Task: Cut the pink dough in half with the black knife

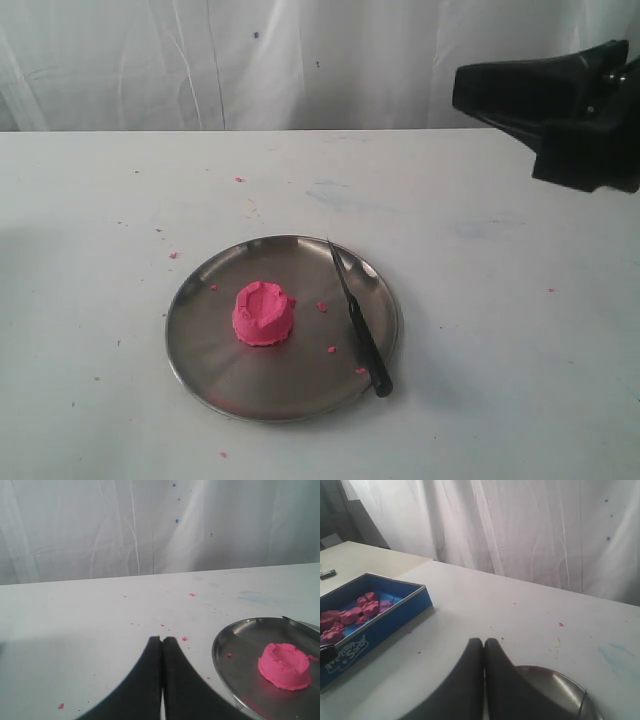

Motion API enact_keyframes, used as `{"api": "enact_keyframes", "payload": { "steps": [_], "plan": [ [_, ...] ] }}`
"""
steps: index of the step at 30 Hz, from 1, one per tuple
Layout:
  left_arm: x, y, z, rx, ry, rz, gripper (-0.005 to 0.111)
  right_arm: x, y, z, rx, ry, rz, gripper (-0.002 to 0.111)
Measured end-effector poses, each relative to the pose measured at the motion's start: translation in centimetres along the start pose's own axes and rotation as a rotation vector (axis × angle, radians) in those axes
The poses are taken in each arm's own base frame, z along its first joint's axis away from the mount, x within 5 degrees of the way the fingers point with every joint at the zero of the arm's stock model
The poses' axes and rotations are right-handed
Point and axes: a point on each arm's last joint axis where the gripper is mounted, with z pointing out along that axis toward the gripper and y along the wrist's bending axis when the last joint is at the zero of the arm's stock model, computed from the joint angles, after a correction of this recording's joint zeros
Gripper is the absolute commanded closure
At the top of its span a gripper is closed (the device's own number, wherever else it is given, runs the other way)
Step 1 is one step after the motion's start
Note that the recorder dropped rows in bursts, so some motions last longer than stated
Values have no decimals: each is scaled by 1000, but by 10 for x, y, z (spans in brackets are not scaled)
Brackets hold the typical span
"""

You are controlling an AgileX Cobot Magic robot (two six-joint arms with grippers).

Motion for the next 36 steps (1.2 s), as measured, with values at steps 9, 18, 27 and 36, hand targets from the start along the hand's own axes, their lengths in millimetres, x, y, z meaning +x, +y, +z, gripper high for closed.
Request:
{"api": "enact_keyframes", "payload": {
  "steps": [9,18,27,36],
  "plan": [
    [0,0,0,0,0,0,107,24,14,0,-181,115,99,108],
    [0,0,0,0,0,0,107,44,45,-15,-564,275,169,108],
    [0,0,0,0,0,0,107,-11,47,-23,-676,-320,315,108],
    [0,0,0,0,0,0,107,-50,19,-43,-333,-968,80,108]
  ]
}}
